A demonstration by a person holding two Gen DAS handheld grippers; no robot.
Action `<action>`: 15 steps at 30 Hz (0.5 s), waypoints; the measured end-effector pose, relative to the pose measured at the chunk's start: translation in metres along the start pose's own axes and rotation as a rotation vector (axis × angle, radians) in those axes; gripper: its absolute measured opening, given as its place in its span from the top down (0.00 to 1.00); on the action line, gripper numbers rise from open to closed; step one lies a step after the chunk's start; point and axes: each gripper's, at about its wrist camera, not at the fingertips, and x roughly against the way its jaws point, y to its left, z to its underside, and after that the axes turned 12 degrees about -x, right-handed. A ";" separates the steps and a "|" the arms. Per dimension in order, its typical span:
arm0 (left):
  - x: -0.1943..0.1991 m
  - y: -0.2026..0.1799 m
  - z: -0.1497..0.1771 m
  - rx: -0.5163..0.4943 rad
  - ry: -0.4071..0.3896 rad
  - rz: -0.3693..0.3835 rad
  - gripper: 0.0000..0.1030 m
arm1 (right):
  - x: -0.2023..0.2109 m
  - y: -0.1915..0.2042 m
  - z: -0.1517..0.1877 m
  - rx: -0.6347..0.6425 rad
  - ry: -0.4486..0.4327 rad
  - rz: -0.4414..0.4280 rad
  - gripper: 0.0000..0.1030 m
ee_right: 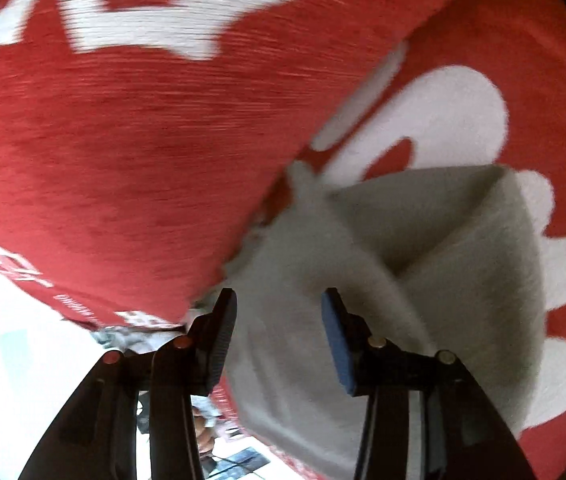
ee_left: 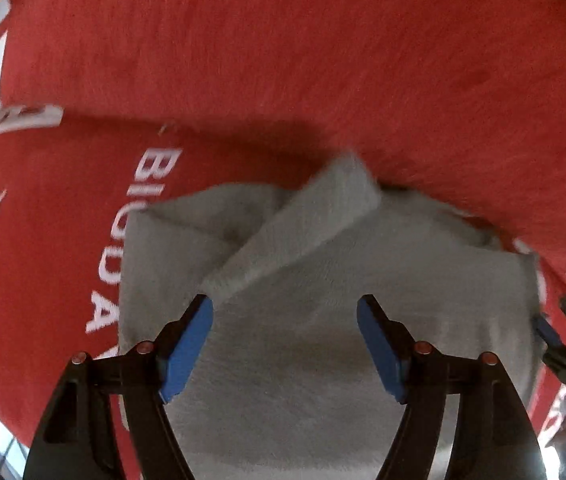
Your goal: Fold small clothes
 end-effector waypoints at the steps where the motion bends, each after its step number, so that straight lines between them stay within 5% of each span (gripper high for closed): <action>1: -0.006 0.004 0.000 0.022 0.005 -0.005 0.27 | -0.001 -0.002 -0.001 0.009 -0.007 0.031 0.52; 4: -0.010 0.018 -0.005 0.065 -0.015 -0.002 0.27 | 0.006 -0.007 -0.001 0.033 -0.034 0.053 0.55; 7: -0.008 0.032 -0.014 0.076 -0.031 -0.091 0.27 | 0.014 -0.011 -0.001 0.023 -0.054 0.053 0.55; 12: -0.004 0.063 -0.012 0.158 -0.017 -0.049 0.27 | 0.031 -0.015 0.004 0.022 -0.110 0.100 0.55; 15: 0.010 0.067 0.004 0.112 -0.011 -0.016 0.27 | 0.038 -0.008 0.016 0.032 -0.147 0.113 0.55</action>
